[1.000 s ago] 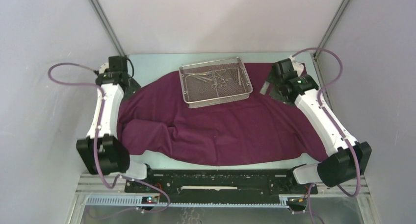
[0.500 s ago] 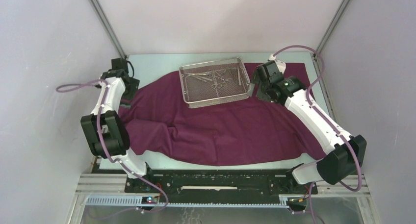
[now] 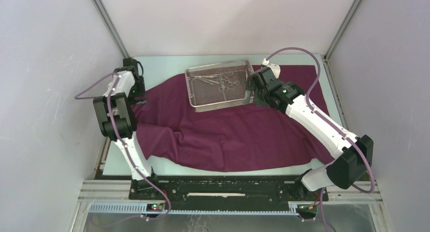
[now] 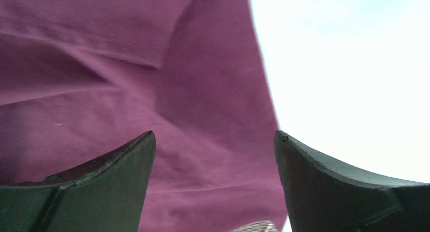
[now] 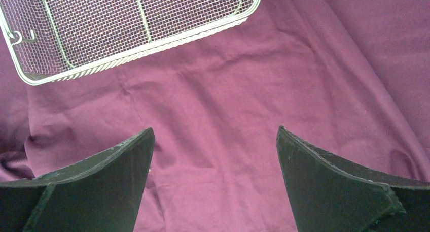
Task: Open and lay out the surgical kit
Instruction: Smooth out the surgical kit at the center of the board.
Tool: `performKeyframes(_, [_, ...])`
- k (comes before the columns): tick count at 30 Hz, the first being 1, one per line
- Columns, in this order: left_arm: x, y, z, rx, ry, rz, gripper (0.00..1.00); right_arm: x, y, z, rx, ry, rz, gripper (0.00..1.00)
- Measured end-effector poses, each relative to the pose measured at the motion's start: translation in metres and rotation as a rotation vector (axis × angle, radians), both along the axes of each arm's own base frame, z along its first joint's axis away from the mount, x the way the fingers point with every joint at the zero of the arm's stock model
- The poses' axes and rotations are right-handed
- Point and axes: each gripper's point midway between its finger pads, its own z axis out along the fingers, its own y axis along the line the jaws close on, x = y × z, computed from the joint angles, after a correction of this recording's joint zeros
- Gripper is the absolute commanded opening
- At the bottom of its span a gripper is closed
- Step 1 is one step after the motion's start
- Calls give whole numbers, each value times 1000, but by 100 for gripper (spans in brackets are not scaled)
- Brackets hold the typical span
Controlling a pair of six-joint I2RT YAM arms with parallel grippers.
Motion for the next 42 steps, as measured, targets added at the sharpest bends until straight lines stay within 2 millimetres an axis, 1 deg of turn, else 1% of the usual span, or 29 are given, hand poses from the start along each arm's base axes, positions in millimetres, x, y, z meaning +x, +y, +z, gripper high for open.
performKeyframes(4, [27,10,10,4,-54,29,84,4,3,-5,-10,2,8,100])
performKeyframes(7, [32,14,9,-1,-60,45,82,8,5,-9,-16,4,11,100])
performKeyframes(12, [23,15,-4,-21,-20,68,79,12,6,-17,-28,19,10,100])
performKeyframes(17, [9,16,-18,-33,27,81,77,13,6,-18,-29,19,10,100])
performKeyframes(21, [1,21,-22,-37,50,90,75,15,7,-18,-26,13,12,100])
performKeyframes(24, [-2,23,-25,-42,58,92,70,17,7,-18,-26,9,14,100])
performKeyframes(29, [2,21,-39,-60,84,66,54,20,4,-21,-31,16,11,100])
performKeyframes(30, [3,20,-43,-63,92,59,50,21,3,-21,-31,16,9,100])
performKeyframes(32, [5,20,-43,-68,98,48,41,23,3,-23,-31,20,8,100])
performKeyframes(34, [9,20,-44,-72,96,38,25,23,3,-25,-30,27,8,100])
performKeyframes(36, [13,19,-46,-76,98,20,4,24,4,-27,-29,32,9,100])
performKeyframes(37, [16,20,-46,-76,96,12,1,25,4,-27,-28,33,10,100])
performKeyframes(39, [23,20,-47,-77,93,-12,0,28,5,-28,-26,33,9,100])
performKeyframes(42, [43,23,-46,-75,70,-52,0,33,5,-28,-9,32,5,100])
